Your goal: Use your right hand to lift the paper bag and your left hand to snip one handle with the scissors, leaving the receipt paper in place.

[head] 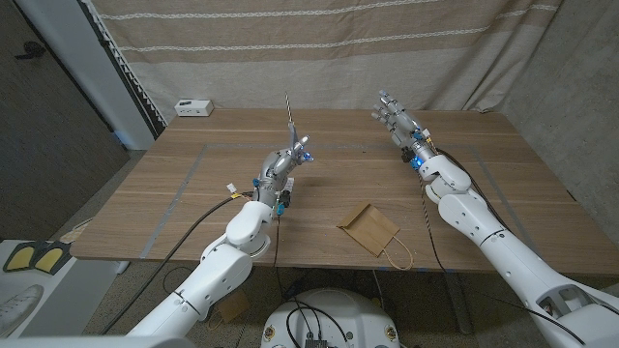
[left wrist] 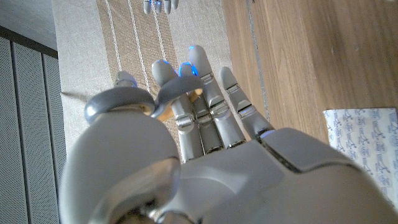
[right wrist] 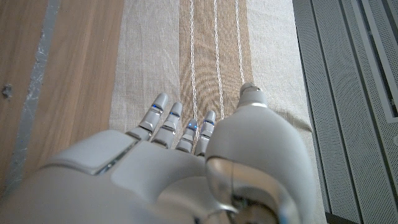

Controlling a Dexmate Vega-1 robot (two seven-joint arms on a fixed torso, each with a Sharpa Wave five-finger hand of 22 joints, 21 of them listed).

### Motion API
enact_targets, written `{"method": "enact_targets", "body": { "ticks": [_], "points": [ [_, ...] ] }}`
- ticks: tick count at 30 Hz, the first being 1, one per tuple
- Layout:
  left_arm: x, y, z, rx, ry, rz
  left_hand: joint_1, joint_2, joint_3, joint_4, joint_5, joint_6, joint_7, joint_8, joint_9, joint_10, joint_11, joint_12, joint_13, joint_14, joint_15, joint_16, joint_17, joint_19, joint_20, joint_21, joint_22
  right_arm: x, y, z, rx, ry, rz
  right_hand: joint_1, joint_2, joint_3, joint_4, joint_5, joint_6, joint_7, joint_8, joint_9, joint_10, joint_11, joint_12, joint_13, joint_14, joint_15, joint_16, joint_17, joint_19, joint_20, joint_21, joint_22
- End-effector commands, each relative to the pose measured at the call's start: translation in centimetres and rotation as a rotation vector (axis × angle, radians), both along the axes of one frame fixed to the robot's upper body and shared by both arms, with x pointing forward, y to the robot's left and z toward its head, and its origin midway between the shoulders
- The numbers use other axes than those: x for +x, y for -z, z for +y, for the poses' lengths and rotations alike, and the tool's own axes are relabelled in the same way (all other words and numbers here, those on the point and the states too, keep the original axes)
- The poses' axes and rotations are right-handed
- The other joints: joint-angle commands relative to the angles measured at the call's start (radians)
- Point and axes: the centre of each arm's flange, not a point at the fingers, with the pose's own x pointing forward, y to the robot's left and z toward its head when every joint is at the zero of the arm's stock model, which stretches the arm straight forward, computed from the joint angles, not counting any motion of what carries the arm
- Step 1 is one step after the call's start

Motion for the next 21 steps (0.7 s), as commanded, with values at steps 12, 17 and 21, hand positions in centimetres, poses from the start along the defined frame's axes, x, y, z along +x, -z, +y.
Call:
{"method": "enact_targets", "body": {
  "ticks": [12,17,21],
  "points": [
    [1.1,-0.3,-1.0,-0.008,0.022,0.030,0.178,0.048,0.053,0.016,-0.004,-0.277,-0.237,-0.005,0.086,0.157,-0.167,0.128,0.138,-0.023,-0.073,0.082,0.196,-0.012,-0.097,0.048,0.024,-0.3,-0.2,-0.2,-0.004,0.018,-0.005,-0.006,0.005,-0.003,-0.006,0.010,-0.001,-0.006,0.004,0.000,-0.005,-0.008,0.010,0.000,-0.004,-0.083,0.006,-0.003,0.001,0.007,-0.007,0.003],
    [1.5,-0.4,-1.6,-0.004,0.043,0.019,0.160,0.044,0.065,0.025,-0.004,-0.227,-0.224,-0.051,-0.004,0.143,-0.166,0.106,0.125,-0.055,-0.072,0.068,0.238,-0.027,-0.095,0.057,0.028,-0.4,-0.4,-0.2,-0.011,0.026,-0.008,-0.006,0.005,-0.003,-0.006,0.010,-0.003,-0.005,0.004,0.000,-0.006,-0.006,0.010,-0.001,-0.004,-0.082,0.006,-0.004,0.002,0.006,-0.009,0.003],
    [1.7,-0.6,-1.9,-0.011,0.067,0.003,0.151,0.042,0.066,0.029,-0.004,-0.226,-0.225,-0.057,-0.011,0.137,-0.166,0.098,0.119,-0.061,-0.072,0.061,0.243,-0.028,-0.097,0.059,0.027,-0.5,-0.5,-0.2,-0.012,0.029,-0.010,-0.007,0.006,-0.003,-0.006,0.010,-0.001,-0.006,0.005,0.000,-0.006,-0.006,0.011,-0.001,-0.005,-0.082,0.006,-0.005,0.000,0.008,-0.010,0.003]
  ]
}}
